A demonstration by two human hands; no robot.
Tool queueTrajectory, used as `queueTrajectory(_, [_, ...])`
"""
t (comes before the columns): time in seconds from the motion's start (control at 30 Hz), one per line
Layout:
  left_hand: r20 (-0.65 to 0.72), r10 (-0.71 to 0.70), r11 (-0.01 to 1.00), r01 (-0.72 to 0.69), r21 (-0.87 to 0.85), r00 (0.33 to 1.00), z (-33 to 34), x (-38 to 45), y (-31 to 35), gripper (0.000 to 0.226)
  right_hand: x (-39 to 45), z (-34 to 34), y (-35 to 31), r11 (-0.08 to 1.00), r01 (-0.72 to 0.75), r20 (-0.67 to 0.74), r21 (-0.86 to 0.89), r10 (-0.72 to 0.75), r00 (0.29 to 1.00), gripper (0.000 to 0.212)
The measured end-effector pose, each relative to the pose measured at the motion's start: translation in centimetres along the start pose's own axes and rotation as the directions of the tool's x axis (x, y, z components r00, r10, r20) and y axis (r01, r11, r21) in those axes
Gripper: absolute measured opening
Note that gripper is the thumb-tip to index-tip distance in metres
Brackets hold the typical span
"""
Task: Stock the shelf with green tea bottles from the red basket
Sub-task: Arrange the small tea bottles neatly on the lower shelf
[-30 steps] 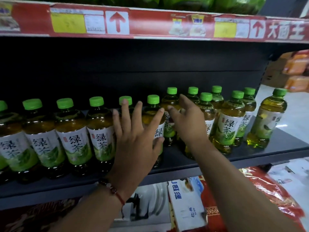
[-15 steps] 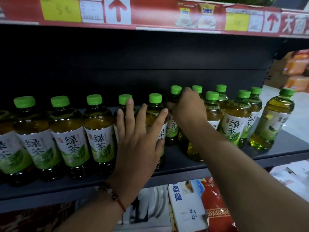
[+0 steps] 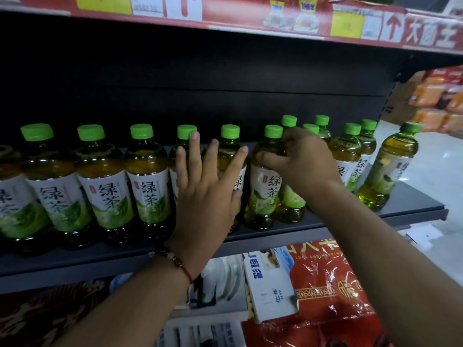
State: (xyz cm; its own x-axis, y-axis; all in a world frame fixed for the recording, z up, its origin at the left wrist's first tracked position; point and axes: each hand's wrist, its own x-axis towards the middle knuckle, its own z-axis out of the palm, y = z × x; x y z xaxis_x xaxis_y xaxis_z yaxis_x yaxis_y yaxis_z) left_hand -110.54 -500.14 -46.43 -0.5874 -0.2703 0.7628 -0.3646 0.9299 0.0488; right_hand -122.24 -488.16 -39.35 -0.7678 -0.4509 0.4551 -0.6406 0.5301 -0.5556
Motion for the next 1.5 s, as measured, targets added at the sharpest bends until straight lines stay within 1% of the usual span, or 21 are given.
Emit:
queueTrajectory(0.07, [0.001,0.009,1.0,-0.009,0.019,1.0,0.0,0.0,0.0,0.074,-0.8,0.1,0.3,0.999,0.014,0.013,-0.047,-0.013,1.0,0.067])
queueTrajectory(0.17, [-0.011,0.032,0.999,-0.032,0.031,0.999,-0.1,0.0,-0.2,0.076,-2.7,1.0,1.0,0.996,0.039,0.043,-0.086,-0.035,0.998,0.077])
queueTrajectory(0.23, [-0.013,0.04,0.999,-0.04,0.035,0.999,-0.2,0.0,-0.3,0.077,-4.0,1.6,1.1,0.999,0.018,0.032,-0.032,-0.017,0.999,0.083])
queueTrajectory(0.33, [-0.003,0.042,0.999,-0.041,0.024,0.999,-0.4,0.0,-0.3,0.079,-4.9,1.9,0.4,0.992,-0.033,0.0,0.118,0.033,0.999,0.082])
queueTrajectory(0.47, [0.004,0.034,0.999,-0.035,0.009,0.999,-0.9,-0.2,-0.4,0.079,-5.7,1.4,-0.4,0.967,-0.093,0.096,0.238,0.072,0.993,0.082])
queueTrajectory(0.53, [0.023,0.043,0.999,-0.044,0.008,0.999,-1.2,-0.3,-0.5,0.08,-7.0,0.6,-0.1,0.927,-0.149,0.137,0.343,0.107,0.985,0.073])
queueTrajectory(0.6, [0.049,0.033,0.999,-0.033,-0.003,0.998,-1.5,-0.6,-0.1,0.081,-8.4,0.1,1.4,0.873,-0.226,0.109,0.432,0.199,0.974,0.059])
queueTrajectory(0.67, [0.053,0.018,0.999,-0.017,-0.031,0.998,-1.7,-0.8,0.9,0.08,-9.3,0.0,3.5,0.806,-0.307,0.077,0.505,0.312,0.947,0.045])
queueTrajectory(0.7, [0.047,0.037,0.999,-0.036,-0.038,0.998,-1.7,-0.9,1.5,0.079,-9.4,0.3,4.7,0.773,-0.339,0.082,0.536,0.352,0.932,0.038])
queueTrajectory(0.73, [0.045,0.072,0.997,-0.07,-0.033,0.996,-1.6,-0.8,2.0,0.078,-9.4,0.8,5.8,0.741,-0.361,0.094,0.566,0.377,0.921,0.037])
queueTrajectory(0.8, [0.038,0.13,0.991,-0.131,0.005,0.991,-1.1,-0.2,2.8,0.08,-8.8,2.1,7.7,0.742,-0.38,0.102,0.553,0.392,0.914,0.052])
queueTrajectory(0.87, [0.045,0.146,0.987,-0.149,0.064,0.988,-0.5,1.0,3.4,0.083,-7.8,3.4,9.0,0.78,-0.346,0.084,0.521,0.357,0.93,0.068])
queueTrajectory(1.0, [0.114,0.148,0.979,-0.162,0.127,0.982,0.8,1.9,4.1,0.086,-4.6,4.2,9.5,0.821,-0.322,0.119,0.472,0.302,0.946,0.061])
queueTrajectory(1.1, [0.134,0.139,0.978,-0.158,0.135,0.981,1.2,1.7,4.2,0.087,-3.0,4.3,9.8,0.869,-0.354,0.118,0.346,0.334,0.935,0.054])
queueTrajectory(1.17, [0.127,0.132,0.984,-0.146,0.104,0.983,1.1,1.6,4.4,0.087,-3.4,4.1,10.0,0.869,-0.366,0.118,0.332,0.347,0.93,0.051])
queueTrajectory(1.23, [0.127,0.125,0.99,-0.132,0.05,0.984,0.9,1.1,4.7,0.083,-5.1,3.4,10.0,0.87,-0.331,0.098,0.367,0.317,0.943,0.051])
queueTrajectory(1.3, [0.135,0.118,0.993,-0.113,-0.043,0.984,0.5,0.2,5.0,0.08,-7.4,2.4,9.8,0.884,-0.271,0.082,0.381,0.26,0.962,0.048])
queueTrajectory(1.4, [0.192,0.073,0.977,-0.032,-0.211,0.979,-0.7,-1.8,6.3,0.084,-10.5,0.8,9.0,0.926,-0.19,0.098,0.328,0.166,0.981,0.047])
queueTrajectory(1.43, [0.219,0.044,0.957,0.021,-0.288,0.975,-1.3,-2.4,6.9,0.087,-11.2,0.3,8.5,0.939,-0.156,0.089,0.306,0.135,0.987,0.051])
queueTrajectory(1.47, [0.253,-0.002,0.91,0.107,-0.401,0.968,-1.8,-2.8,7.3,0.088,-11.7,0.0,8.1,0.951,-0.12,0.072,0.284,0.103,0.992,0.056])
queueTrajectory(1.5, [0.3,-0.063,0.819,0.221,-0.53,0.952,-2.3,-3.1,7.6,0.086,-12.2,-0.1,7.8,0.96,-0.085,0.058,0.266,0.072,0.996,0.06])
